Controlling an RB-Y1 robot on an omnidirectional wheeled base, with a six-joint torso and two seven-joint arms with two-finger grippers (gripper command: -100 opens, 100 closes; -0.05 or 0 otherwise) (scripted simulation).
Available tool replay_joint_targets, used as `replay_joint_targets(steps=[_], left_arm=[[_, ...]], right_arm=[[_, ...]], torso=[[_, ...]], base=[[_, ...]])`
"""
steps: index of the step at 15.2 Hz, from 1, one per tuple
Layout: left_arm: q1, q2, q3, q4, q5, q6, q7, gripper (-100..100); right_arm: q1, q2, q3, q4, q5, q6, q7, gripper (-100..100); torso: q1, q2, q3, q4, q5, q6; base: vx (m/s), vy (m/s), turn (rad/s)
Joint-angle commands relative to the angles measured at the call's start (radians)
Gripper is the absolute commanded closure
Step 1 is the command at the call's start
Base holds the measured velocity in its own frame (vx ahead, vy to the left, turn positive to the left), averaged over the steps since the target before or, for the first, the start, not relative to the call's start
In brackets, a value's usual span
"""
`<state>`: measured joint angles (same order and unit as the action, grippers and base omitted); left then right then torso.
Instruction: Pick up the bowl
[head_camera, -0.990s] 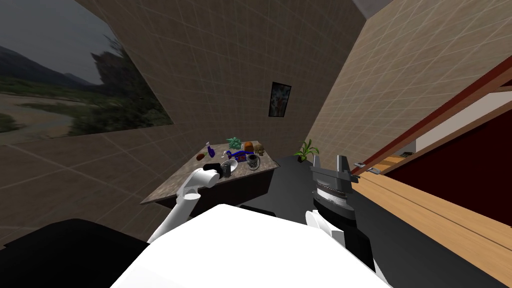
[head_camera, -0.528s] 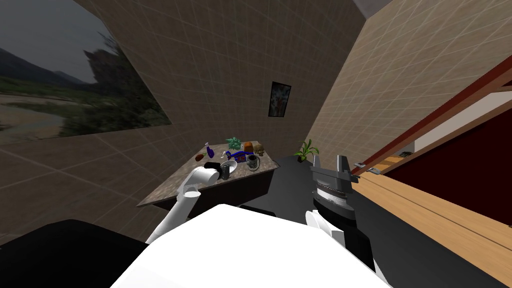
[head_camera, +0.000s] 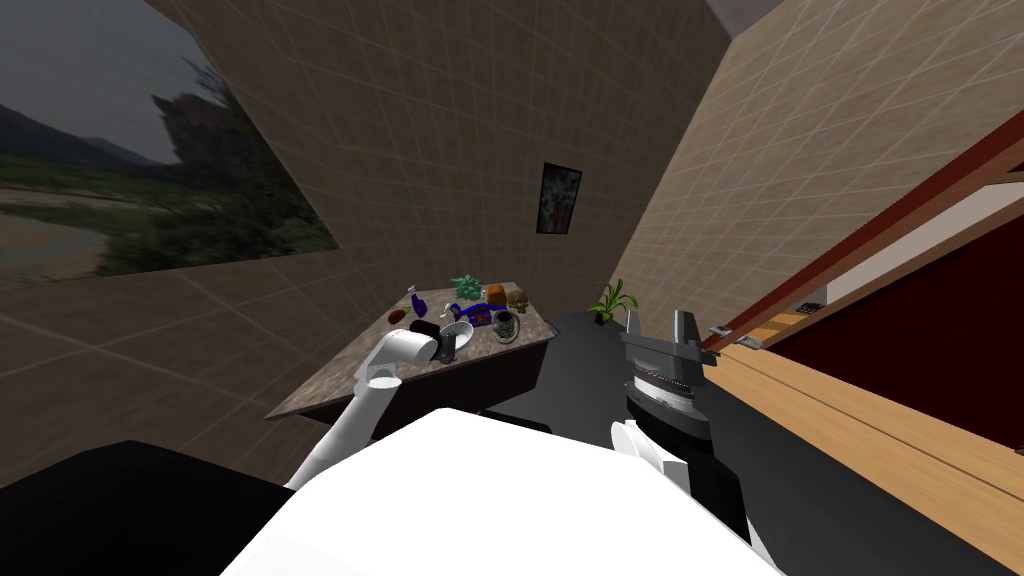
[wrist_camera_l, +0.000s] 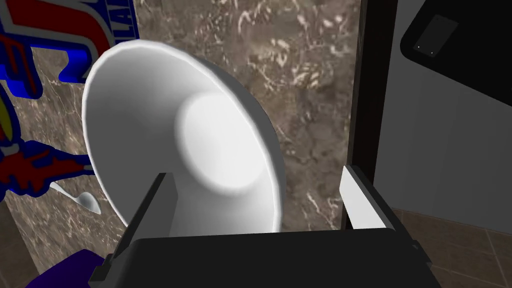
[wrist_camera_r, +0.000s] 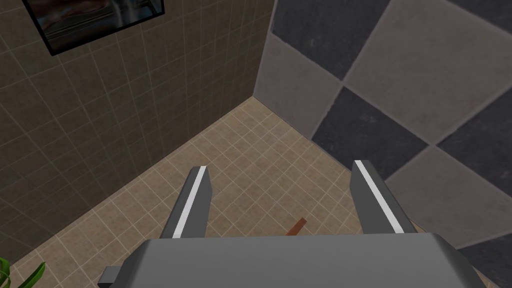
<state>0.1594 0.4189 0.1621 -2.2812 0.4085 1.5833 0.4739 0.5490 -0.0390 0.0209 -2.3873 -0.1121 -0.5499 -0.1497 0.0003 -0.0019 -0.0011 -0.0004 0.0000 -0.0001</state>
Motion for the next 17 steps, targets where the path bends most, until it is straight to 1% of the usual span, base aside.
replay_joint_targets(steps=[1, 2, 3, 4, 5, 7, 8, 9, 10, 11, 12, 15, 16, 17], left_arm=[[-0.005, 0.004, 0.005, -0.002, 0.005, 0.045, 0.006, -100], [-0.012, 0.009, 0.010, 0.001, 0.010, 0.070, 0.010, -100], [-0.012, 0.009, 0.010, 0.001, 0.010, 0.079, 0.010, -100], [-0.018, 0.013, 0.015, 0.004, 0.015, 0.107, 0.014, -100], [-0.018, 0.013, 0.015, 0.004, 0.015, 0.107, 0.014, -100], [-0.027, 0.019, 0.021, 0.008, 0.021, 0.148, 0.019, -100], [-0.029, 0.021, 0.023, 0.009, 0.022, 0.159, 0.021, -100], [-0.026, 0.018, 0.020, 0.005, 0.019, 0.142, 0.020, -100], [-0.030, 0.014, 0.016, 0.036, 0.012, 0.121, 0.011, -100], [-0.031, 0.013, 0.015, 0.046, 0.009, 0.112, 0.007, -100], [-0.033, 0.010, 0.012, 0.067, 0.004, 0.094, 0.001, -100], [-0.036, 0.006, 0.008, 0.097, -0.004, 0.067, -0.009, -100], [-0.034, 0.008, 0.011, 0.082, 0.000, 0.082, -0.004, -100], [-0.035, 0.008, 0.010, 0.085, 0.000, 0.079, -0.005, 100]], right_arm=[[0.000, 0.000, 0.000, 0.000, 0.000, 0.000, 0.000, 0], [0.000, 0.000, 0.000, 0.000, 0.000, 0.000, 0.000, 0], [0.000, 0.000, 0.000, 0.000, 0.000, 0.000, 0.000, 0], [0.000, 0.000, 0.000, 0.000, 0.000, 0.000, 0.000, 0], [0.000, 0.000, 0.000, 0.000, 0.000, 0.000, 0.000, 0], [0.000, 0.000, 0.000, 0.000, 0.000, 0.000, 0.000, 0], [0.000, 0.000, 0.000, 0.000, 0.000, 0.000, 0.000, 0], [0.000, 0.000, 0.000, 0.000, 0.000, 0.000, 0.000, 0], [0.000, 0.000, 0.000, 0.000, 0.000, 0.000, 0.000, 0], [0.000, 0.000, 0.000, 0.000, 0.000, 0.000, 0.000, 0], [0.000, 0.000, 0.000, 0.000, 0.000, 0.000, 0.000, 0], [0.000, 0.000, 0.000, 0.000, 0.000, 0.000, 0.000, 0], [0.000, 0.000, 0.000, 0.000, 0.000, 0.000, 0.000, 0], [0.000, 0.000, 0.000, 0.000, 0.000, 0.000, 0.000, 0]], torso=[[0.000, 0.000, 0.000, 0.000, 0.000, 0.000], [0.000, 0.000, 0.000, 0.000, 0.000, 0.000], [0.000, 0.000, 0.000, 0.000, 0.000, 0.000], [0.000, 0.000, 0.000, 0.000, 0.000, 0.000], [0.000, 0.000, 0.000, 0.000, 0.000, 0.000], [0.000, 0.001, 0.000, 0.000, 0.000, 0.000], [0.000, 0.000, 0.000, 0.000, 0.000, 0.000], [0.000, 0.000, 0.000, 0.000, 0.000, 0.000], [0.000, 0.001, 0.000, 0.000, 0.000, 0.000], [0.000, 0.001, 0.001, 0.000, 0.000, 0.000], [-0.001, 0.002, 0.001, 0.000, 0.000, 0.000], [-0.001, 0.002, 0.001, 0.000, 0.000, 0.000], [-0.001, 0.002, 0.001, 0.000, 0.000, 0.000], [-0.001, 0.002, 0.001, 0.000, 0.000, 0.000]], base=[[0.024, 0.007, -0.007], [0.022, 0.005, -0.005], [0.020, 0.003, -0.004], [0.021, 0.002, -0.004], [0.019, 0.000, -0.003], [0.017, 0.002, -0.003], [0.019, 0.004, -0.004], [0.010, 0.003, -0.002], [0.002, -0.002, -0.011], [-0.005, -0.007, -0.018], [-0.009, -0.008, -0.015], [-0.008, -0.009, -0.010], [0.000, 0.000, 0.000], [0.000, 0.000, 0.000]])
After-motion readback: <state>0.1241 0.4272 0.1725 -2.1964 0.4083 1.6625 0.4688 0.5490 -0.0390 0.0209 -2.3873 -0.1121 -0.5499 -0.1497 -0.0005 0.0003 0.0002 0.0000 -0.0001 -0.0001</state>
